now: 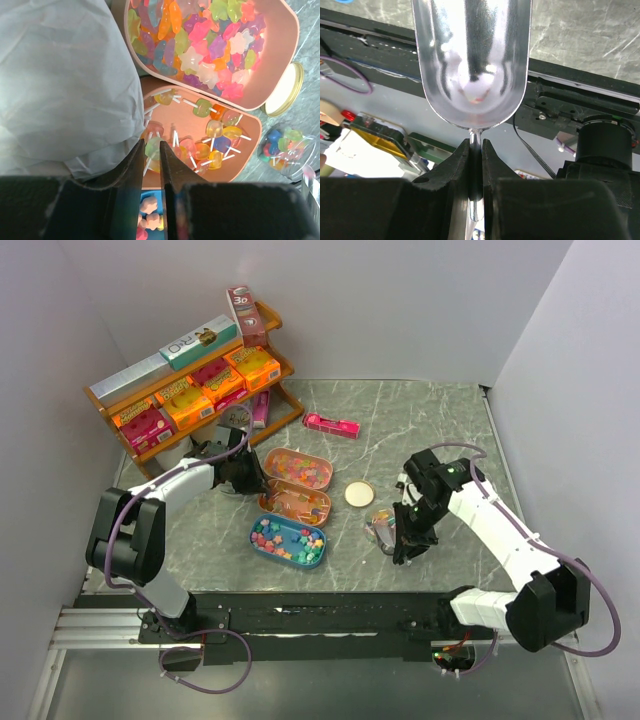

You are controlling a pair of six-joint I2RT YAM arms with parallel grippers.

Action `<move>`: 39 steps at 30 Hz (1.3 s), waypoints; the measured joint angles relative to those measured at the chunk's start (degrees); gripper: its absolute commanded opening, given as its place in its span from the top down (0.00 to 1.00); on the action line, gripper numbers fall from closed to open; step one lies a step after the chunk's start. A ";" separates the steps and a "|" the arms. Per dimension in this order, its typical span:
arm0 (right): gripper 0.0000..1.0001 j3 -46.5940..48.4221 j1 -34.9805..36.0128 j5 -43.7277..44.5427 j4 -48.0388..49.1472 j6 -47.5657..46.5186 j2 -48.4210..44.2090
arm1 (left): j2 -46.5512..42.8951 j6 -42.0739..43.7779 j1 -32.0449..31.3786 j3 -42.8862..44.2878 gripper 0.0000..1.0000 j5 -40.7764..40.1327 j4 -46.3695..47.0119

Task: Pack the candies
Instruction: Place the fake candies in the packing bottle, then scoop the fake candies from the storage box.

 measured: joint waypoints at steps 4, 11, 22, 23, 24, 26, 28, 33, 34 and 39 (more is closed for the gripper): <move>1.00 -0.04 -0.72 -1.44 -0.04 0.04 -1.66 | -0.09 -0.46 0.00 -0.02 0.74 0.17 0.07; 1.00 -0.24 -1.68 -4.39 -0.35 0.04 -3.96 | -0.48 -0.79 0.00 -0.02 0.74 0.20 -0.07; 1.00 8.37 -1.88 -3.82 -1.88 -1.90 -3.04 | -3.06 -1.18 0.00 0.00 0.69 0.42 -0.22; 1.00 10.99 -1.88 -2.97 -1.84 -2.29 -2.58 | -3.41 -1.20 0.00 0.00 0.67 0.44 -0.28; 1.00 14.25 -1.90 -1.97 -1.88 -2.73 -1.64 | -3.63 -1.18 0.00 0.04 0.67 0.46 -0.37; 1.00 20.24 -1.90 0.17 -0.85 -3.67 0.33 | -3.85 -1.18 0.00 0.59 0.65 0.59 -1.07; 1.00 24.83 -1.97 2.19 0.33 -4.44 2.75 | -3.85 -1.16 0.00 1.51 0.63 0.63 -1.44; 1.00 35.10 -1.92 6.56 4.59 -8.92 10.84 | -3.85 -0.57 0.00 5.97 0.54 0.55 -3.13; 1.00 36.89 -1.92 7.50 5.25 -10.47 12.39 | -3.85 -0.39 0.00 6.88 0.51 0.48 -3.34; 1.00 46.14 -1.33 11.65 7.15 -18.10 19.82 | -3.85 1.84 0.00 12.48 0.30 1.40 -3.91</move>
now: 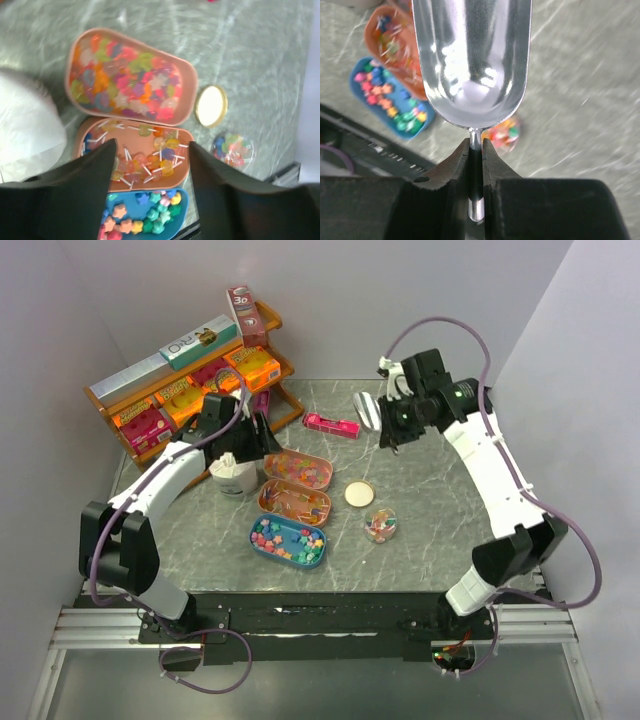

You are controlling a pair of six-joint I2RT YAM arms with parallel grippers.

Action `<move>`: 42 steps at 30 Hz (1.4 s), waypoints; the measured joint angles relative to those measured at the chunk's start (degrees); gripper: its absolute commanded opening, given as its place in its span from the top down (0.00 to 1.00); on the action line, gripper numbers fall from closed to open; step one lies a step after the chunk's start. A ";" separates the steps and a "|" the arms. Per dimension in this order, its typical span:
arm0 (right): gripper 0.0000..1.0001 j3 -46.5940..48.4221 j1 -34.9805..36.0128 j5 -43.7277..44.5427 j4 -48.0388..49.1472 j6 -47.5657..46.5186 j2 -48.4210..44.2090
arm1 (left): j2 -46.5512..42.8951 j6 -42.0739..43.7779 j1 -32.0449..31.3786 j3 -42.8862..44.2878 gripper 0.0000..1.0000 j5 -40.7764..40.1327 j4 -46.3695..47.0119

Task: Pack the candies
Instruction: Scoop the fake candies from the storage box.

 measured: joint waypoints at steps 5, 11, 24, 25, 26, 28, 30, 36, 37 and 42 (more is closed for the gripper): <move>1.00 5.03 2.29 -0.59 1.90 -5.57 5.05 | 0.02 4.66 -1.14 5.14 0.21 4.46 -0.07; 1.00 5.51 9.35 -0.52 2.97 -12.37 8.76 | 0.04 5.70 -2.71 8.00 0.18 8.92 3.98; 1.00 3.63 11.76 0.55 6.34 -17.40 10.21 | -0.24 1.33 -2.43 6.69 0.22 12.74 11.10; 1.00 2.67 11.87 0.76 6.69 -17.77 10.21 | -0.33 0.85 -2.45 6.21 0.22 12.72 11.91; 1.00 1.68 12.04 0.74 6.78 -18.23 10.32 | -0.35 0.15 -2.47 5.97 0.22 12.70 12.31; 1.00 0.04 12.26 0.42 6.88 -18.82 10.49 | -0.35 -0.98 -2.49 5.81 0.23 12.39 12.96; 1.00 -0.31 12.26 -0.57 6.82 -19.17 10.64 | -0.33 -2.14 -2.54 5.81 0.25 12.24 13.62; 1.00 -1.20 12.26 -4.85 9.18 -20.04 10.03 | 3.32 -2.40 -4.68 8.20 0.37 9.18 11.82; 1.00 -1.92 12.26 -5.22 9.57 -20.06 9.51 | 4.37 -2.27 -5.09 8.79 0.39 8.83 11.45; 1.00 -9.92 10.21 -6.08 11.19 -19.37 3.48 | 8.37 -1.97 -7.06 9.51 0.44 7.96 9.20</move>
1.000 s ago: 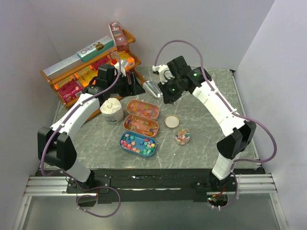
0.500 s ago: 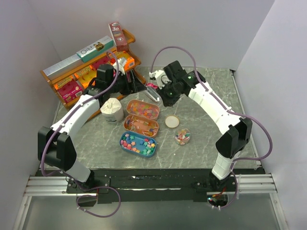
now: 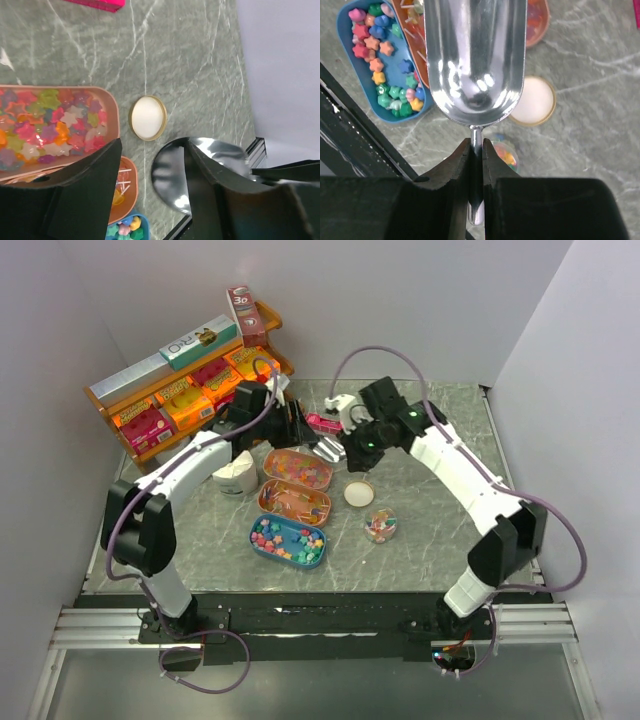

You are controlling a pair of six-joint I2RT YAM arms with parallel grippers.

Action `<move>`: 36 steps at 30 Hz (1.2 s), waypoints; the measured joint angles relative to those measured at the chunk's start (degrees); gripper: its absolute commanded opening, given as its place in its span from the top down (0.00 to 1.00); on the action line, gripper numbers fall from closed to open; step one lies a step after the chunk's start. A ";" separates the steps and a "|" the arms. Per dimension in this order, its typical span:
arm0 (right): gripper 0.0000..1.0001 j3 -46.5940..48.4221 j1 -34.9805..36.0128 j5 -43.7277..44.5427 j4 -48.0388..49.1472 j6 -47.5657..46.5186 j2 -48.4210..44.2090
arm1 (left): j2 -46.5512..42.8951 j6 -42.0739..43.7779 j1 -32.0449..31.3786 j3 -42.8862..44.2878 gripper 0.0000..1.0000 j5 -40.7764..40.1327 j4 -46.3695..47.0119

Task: Pack the candies
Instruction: Scoop the fake candies from the storage box.

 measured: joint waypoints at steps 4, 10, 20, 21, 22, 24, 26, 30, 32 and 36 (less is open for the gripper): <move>1.00 -3.19 -3.69 -2.19 1.33 1.22 -4.33 | 1.73 -0.39 -1.53 0.28 0.45 0.07 1.27; 1.00 -3.21 -7.63 -3.85 1.86 3.58 -6.49 | 5.90 -0.46 -3.74 4.42 0.47 -0.44 2.60; 1.00 -2.51 -7.65 -3.02 3.91 4.31 -6.25 | 8.48 1.11 -4.28 5.99 0.47 -1.51 1.92; 1.00 -1.73 -7.63 -3.28 3.56 3.78 -5.84 | 8.50 1.33 -4.26 5.99 0.46 -1.62 1.64; 1.00 -0.98 -7.63 -3.45 3.32 3.19 -5.40 | 8.50 1.53 -4.24 6.03 0.46 -1.77 1.22; 1.00 -0.35 -7.54 -3.72 3.54 1.88 -4.79 | 8.50 1.90 -4.11 6.21 0.44 -2.36 0.48; 1.00 -0.35 -7.32 -3.78 3.74 0.52 -4.42 | 8.50 2.03 -3.74 6.23 0.41 -2.93 -0.28; 1.00 -0.35 -6.56 -3.63 4.09 -1.99 -3.26 | 8.39 2.45 -2.23 6.19 0.33 -3.72 -1.95; 1.00 -0.33 -5.88 -3.72 4.83 -2.97 -2.27 | 8.17 2.82 -1.01 5.97 0.28 -4.52 -2.69; 1.00 -0.07 -4.59 -4.00 5.75 -4.20 -0.04 | 6.60 3.02 1.66 4.39 0.22 -5.81 -3.54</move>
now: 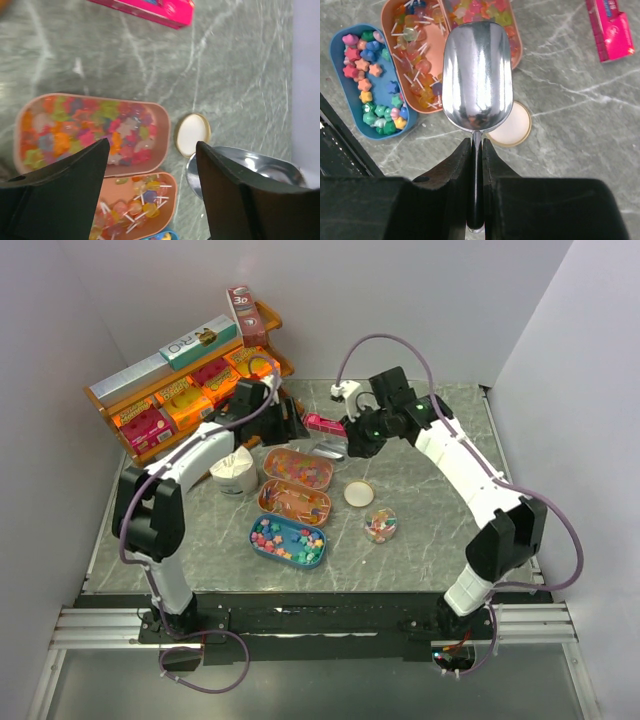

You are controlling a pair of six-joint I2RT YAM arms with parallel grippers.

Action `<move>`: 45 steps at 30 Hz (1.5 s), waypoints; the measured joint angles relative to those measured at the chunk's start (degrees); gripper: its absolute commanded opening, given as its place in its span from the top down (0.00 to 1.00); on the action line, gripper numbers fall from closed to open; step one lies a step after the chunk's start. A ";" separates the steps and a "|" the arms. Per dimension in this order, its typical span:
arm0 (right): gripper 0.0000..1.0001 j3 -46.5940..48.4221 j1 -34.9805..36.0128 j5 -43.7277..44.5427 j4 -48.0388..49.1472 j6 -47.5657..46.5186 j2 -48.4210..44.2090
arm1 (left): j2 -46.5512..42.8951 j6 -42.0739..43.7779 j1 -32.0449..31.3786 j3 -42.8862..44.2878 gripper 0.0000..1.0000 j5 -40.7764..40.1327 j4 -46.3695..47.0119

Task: Pack the candies
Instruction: Scoop the fake candies from the storage box.

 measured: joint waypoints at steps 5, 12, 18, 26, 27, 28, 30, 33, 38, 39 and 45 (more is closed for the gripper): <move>1.00 2.73 1.51 -0.57 0.61 -0.50 4.68 | -2.91 0.00 2.64 -0.63 0.10 -2.84 -1.18; 1.00 7.08 4.44 2.01 -0.26 -0.55 12.94 | -8.85 0.48 3.21 -3.63 0.04 -7.96 -1.84; 1.00 9.38 5.75 5.35 -3.37 -0.61 18.34 | -9.81 1.22 3.21 -5.79 0.04 -10.19 -3.23; 1.00 11.30 6.40 12.11 -5.01 -0.92 21.68 | -12.17 4.55 3.21 -7.45 0.04 -13.73 -5.86; 1.00 11.30 6.43 12.66 -5.05 -1.05 21.68 | -12.98 4.85 3.21 -7.82 0.04 -14.03 -6.03; 1.00 11.30 6.45 13.18 -5.01 -1.18 21.68 | -13.73 5.05 3.21 -8.15 0.03 -14.32 -6.03; 1.00 11.30 6.56 13.66 -4.94 -1.49 21.66 | -14.86 5.44 3.21 -8.61 0.04 -14.84 -5.97; 1.00 11.23 7.04 13.94 -4.74 -2.01 21.66 | -15.19 5.57 3.21 -8.63 0.04 -15.34 -5.70; 1.00 11.23 9.09 14.36 -4.39 -2.89 22.08 | -15.17 5.86 3.21 -8.63 0.04 -15.65 -6.01; 1.00 11.23 9.66 14.38 -4.28 -3.02 22.51 | -15.17 5.99 3.21 -8.63 0.04 -15.85 -6.03; 1.00 11.26 10.97 15.13 -1.88 -3.13 25.05 | -15.17 6.01 3.98 -8.63 0.03 -16.50 -6.40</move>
